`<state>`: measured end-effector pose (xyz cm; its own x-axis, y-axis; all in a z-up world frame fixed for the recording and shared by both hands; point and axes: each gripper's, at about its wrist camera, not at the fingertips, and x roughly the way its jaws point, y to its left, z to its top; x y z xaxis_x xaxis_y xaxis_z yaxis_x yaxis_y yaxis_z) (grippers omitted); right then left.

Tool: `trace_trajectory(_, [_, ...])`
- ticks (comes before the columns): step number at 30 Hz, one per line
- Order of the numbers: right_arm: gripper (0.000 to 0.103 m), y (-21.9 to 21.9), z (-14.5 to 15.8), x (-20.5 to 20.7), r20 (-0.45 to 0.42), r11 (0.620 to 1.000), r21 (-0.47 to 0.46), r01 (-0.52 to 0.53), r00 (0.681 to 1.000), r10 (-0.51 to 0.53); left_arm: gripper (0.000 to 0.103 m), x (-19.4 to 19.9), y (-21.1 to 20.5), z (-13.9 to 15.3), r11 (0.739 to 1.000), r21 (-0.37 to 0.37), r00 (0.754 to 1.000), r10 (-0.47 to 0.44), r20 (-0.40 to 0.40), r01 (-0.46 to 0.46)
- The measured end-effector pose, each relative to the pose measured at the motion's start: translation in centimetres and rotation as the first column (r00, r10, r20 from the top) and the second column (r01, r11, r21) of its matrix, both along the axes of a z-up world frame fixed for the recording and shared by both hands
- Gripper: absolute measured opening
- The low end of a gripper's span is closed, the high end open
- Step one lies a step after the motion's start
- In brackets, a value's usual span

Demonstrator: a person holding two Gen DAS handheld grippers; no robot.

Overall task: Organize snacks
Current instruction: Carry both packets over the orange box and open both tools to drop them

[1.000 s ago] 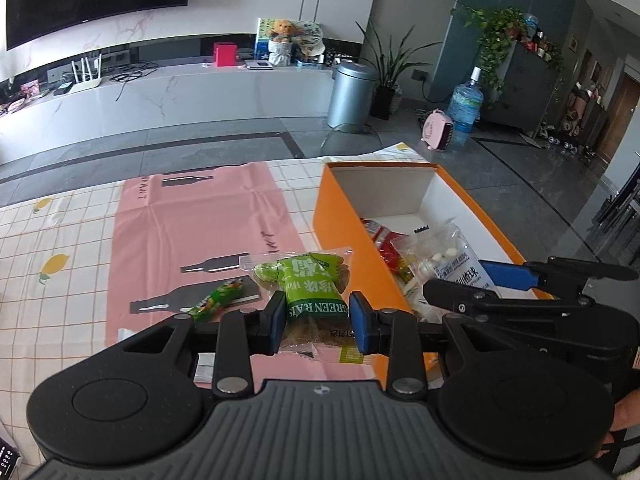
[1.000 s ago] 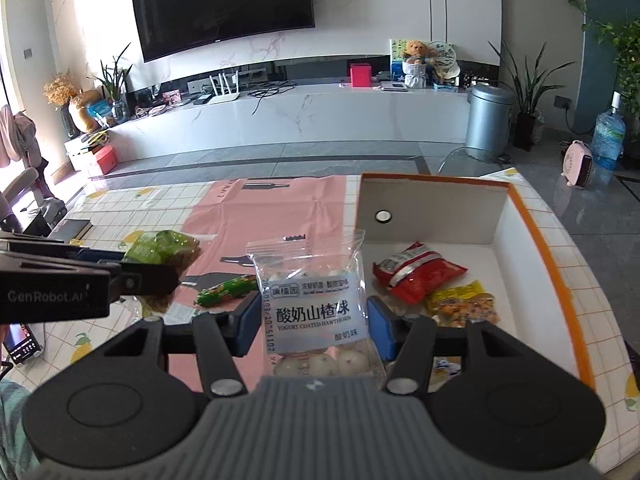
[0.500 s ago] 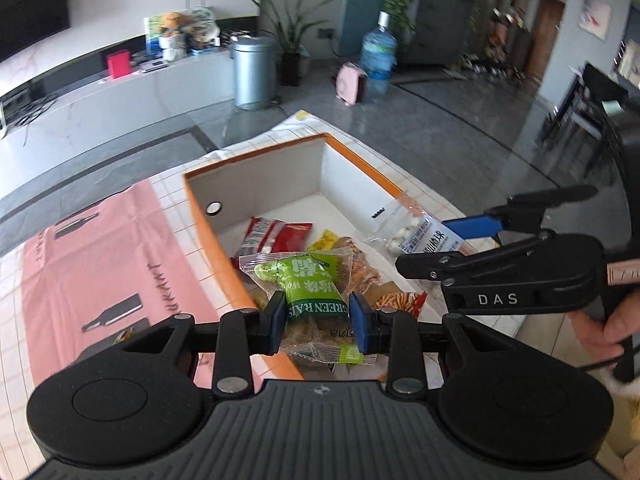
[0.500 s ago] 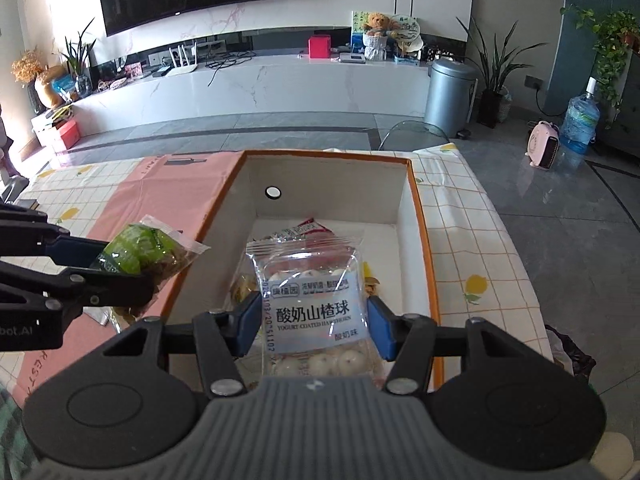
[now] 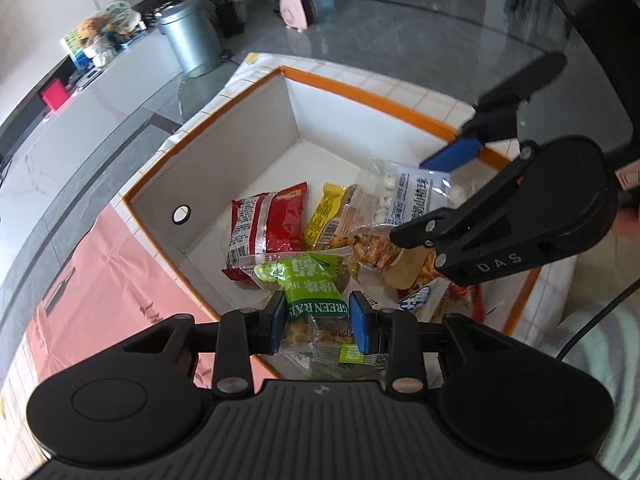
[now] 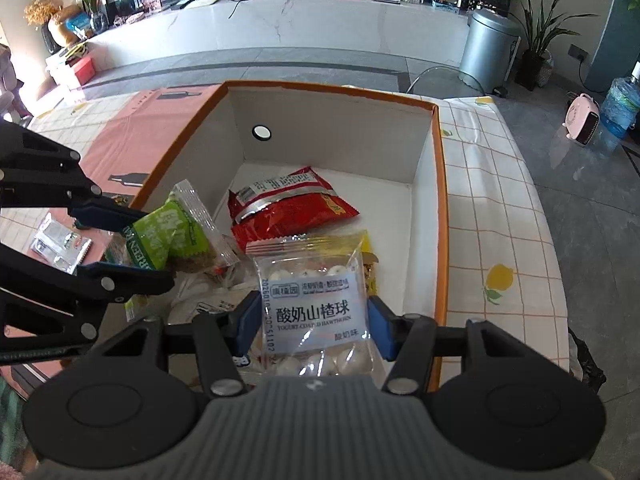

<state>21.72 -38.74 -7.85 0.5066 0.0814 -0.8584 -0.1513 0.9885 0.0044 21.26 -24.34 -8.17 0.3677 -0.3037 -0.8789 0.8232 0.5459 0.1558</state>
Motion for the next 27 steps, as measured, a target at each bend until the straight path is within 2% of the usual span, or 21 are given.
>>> trace_trajectory(9, [0.056,0.2,-1.6,1.8,-0.047,0.996,-0.056,-0.075,0.996,0.073,0.038,2.2,-1.9,-2.1,0.995,0.090,0.998,-0.050,-0.035,0.053])
trace_trajectory(20, [0.060,1.5,-2.5,2.5,-0.079,0.976,-0.131,-0.171,0.984,0.162,0.039,3.0,-2.5,-3.7,0.995,0.091,0.998,-0.029,-0.062,0.034])
trace_trajectory(23, [0.061,1.7,-2.6,2.4,-0.087,0.970,-0.158,-0.185,0.981,0.173,0.046,2.9,-2.3,-3.7,0.997,0.072,0.999,-0.027,-0.041,0.030])
trace_trajectory(25, [0.062,1.7,-2.5,2.4,-0.089,0.970,-0.162,-0.183,0.981,0.170,0.053,2.8,-2.1,-3.4,0.998,0.058,0.999,-0.022,-0.045,0.025])
trace_trajectory(27, [0.064,1.6,-2.1,2.2,-0.081,0.971,-0.158,-0.178,0.983,0.167,0.064,2.4,-1.7,-2.7,0.999,0.033,0.999,-0.020,-0.050,0.021])
